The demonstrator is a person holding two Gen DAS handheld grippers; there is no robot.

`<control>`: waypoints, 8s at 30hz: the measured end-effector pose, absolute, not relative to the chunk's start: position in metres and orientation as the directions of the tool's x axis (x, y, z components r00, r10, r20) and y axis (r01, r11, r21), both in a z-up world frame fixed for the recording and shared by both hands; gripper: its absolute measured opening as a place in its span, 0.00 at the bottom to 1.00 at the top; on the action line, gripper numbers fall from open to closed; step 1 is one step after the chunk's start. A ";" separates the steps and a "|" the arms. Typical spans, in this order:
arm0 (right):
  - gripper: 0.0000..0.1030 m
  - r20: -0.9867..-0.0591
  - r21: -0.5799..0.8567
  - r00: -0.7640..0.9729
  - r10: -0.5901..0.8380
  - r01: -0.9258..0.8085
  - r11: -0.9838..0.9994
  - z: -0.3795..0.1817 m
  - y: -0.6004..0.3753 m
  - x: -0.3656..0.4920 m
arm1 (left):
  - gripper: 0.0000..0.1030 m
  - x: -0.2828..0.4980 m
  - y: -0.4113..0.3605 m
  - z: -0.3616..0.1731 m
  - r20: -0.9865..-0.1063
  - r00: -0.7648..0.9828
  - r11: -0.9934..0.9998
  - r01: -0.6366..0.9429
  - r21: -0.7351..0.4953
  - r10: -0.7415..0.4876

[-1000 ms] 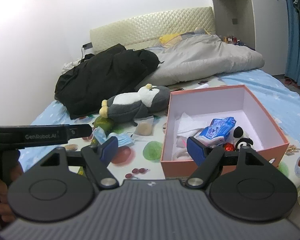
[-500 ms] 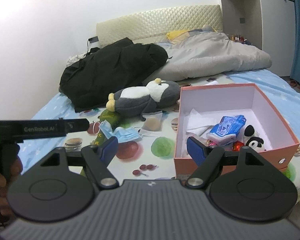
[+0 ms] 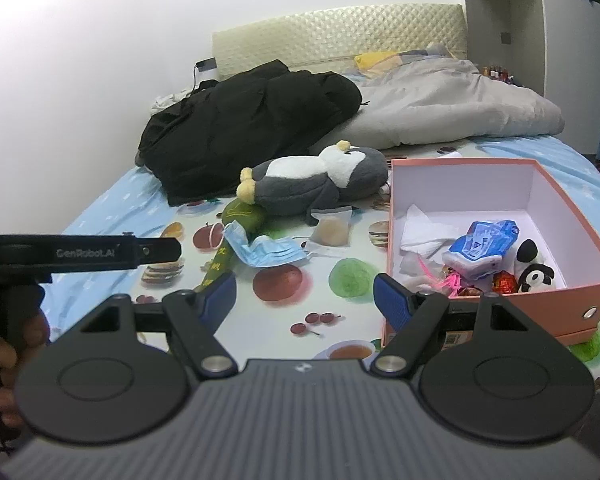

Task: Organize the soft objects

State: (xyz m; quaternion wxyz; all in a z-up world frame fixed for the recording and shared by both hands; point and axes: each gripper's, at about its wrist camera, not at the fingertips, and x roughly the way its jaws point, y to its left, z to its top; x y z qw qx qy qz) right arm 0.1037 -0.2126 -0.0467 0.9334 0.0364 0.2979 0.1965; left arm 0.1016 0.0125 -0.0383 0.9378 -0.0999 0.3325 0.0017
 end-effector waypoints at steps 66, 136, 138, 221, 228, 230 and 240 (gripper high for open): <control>0.58 -0.687 0.220 0.677 0.263 -0.152 0.964 -0.238 -0.095 0.405 | 0.17 0.336 0.078 -0.236 -0.718 0.696 0.945 -0.247 -0.213 0.020; 0.52 -0.551 0.195 0.773 0.314 -0.246 0.949 -0.032 -0.219 0.209 | 0.10 0.191 -0.033 -0.030 -0.568 0.822 0.982 -0.074 -0.172 -0.037; 0.52 -0.547 0.194 0.780 0.304 -0.235 0.952 -0.027 -0.229 0.210 | 0.10 0.196 -0.044 -0.024 -0.560 0.827 0.983 -0.056 -0.176 -0.053; 0.89 -0.665 0.230 0.736 0.123 0.045 0.972 -0.034 -0.377 0.251 | 0.99 0.301 -0.160 -0.017 -0.683 0.679 0.963 0.184 -0.198 -0.270; 0.89 -0.608 0.221 0.788 0.095 0.053 0.974 -0.005 -0.366 0.210 | 1.00 0.255 -0.139 0.015 -0.645 0.720 0.966 0.172 -0.193 -0.257; 0.89 -0.596 0.214 0.798 0.088 0.053 0.975 0.001 -0.362 0.198 | 1.00 0.240 -0.135 0.023 -0.634 0.734 0.970 0.167 -0.178 -0.243; 0.89 -0.546 0.215 0.834 0.078 0.050 0.975 0.024 -0.345 0.132 | 1.00 0.168 -0.116 0.046 -0.585 0.774 0.970 0.187 -0.154 -0.242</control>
